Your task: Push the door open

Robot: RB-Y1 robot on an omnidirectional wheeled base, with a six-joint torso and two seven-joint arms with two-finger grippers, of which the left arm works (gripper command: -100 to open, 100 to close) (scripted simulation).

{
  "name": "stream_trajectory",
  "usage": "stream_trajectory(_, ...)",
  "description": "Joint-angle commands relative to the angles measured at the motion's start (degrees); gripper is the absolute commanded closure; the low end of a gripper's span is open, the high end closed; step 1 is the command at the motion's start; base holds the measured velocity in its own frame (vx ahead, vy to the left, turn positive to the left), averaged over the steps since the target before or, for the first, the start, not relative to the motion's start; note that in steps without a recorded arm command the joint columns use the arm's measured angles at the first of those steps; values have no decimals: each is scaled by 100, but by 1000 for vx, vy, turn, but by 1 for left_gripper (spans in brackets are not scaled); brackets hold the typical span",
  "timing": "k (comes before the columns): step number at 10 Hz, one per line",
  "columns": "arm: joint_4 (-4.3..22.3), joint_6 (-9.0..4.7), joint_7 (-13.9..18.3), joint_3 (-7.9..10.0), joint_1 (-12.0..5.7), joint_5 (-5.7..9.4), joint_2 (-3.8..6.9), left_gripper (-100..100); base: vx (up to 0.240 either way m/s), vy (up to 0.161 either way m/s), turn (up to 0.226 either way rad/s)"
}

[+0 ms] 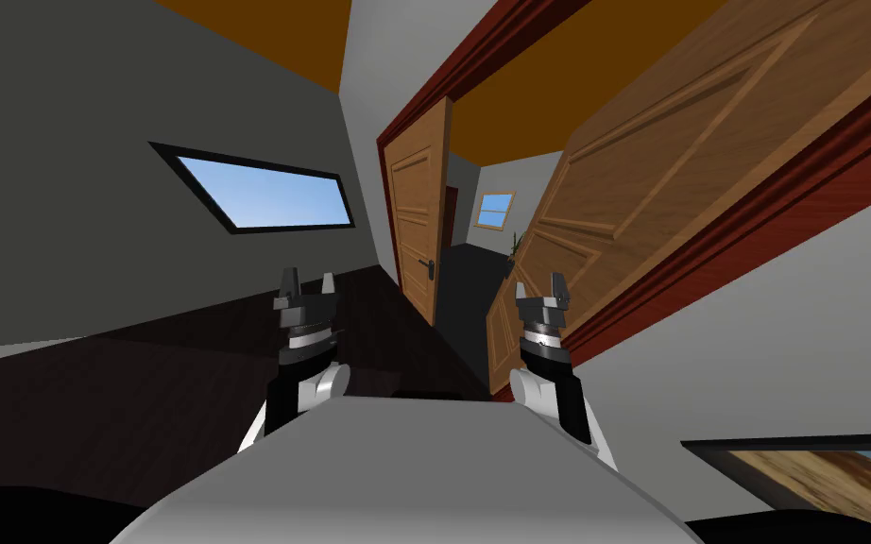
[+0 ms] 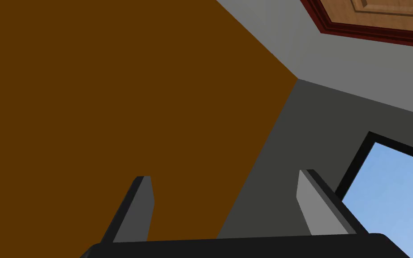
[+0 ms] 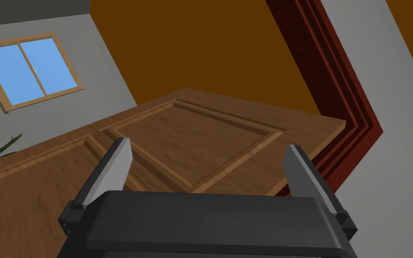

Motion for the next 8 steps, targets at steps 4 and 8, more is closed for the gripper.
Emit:
stream_trajectory(4, 500, 77, -37, 2, -297, -31, 132, -100, 60, 103, -107)
stream_trajectory(8, 965, 148, -71, 4, -574, -60, 227, -100, 66, 90, -104)
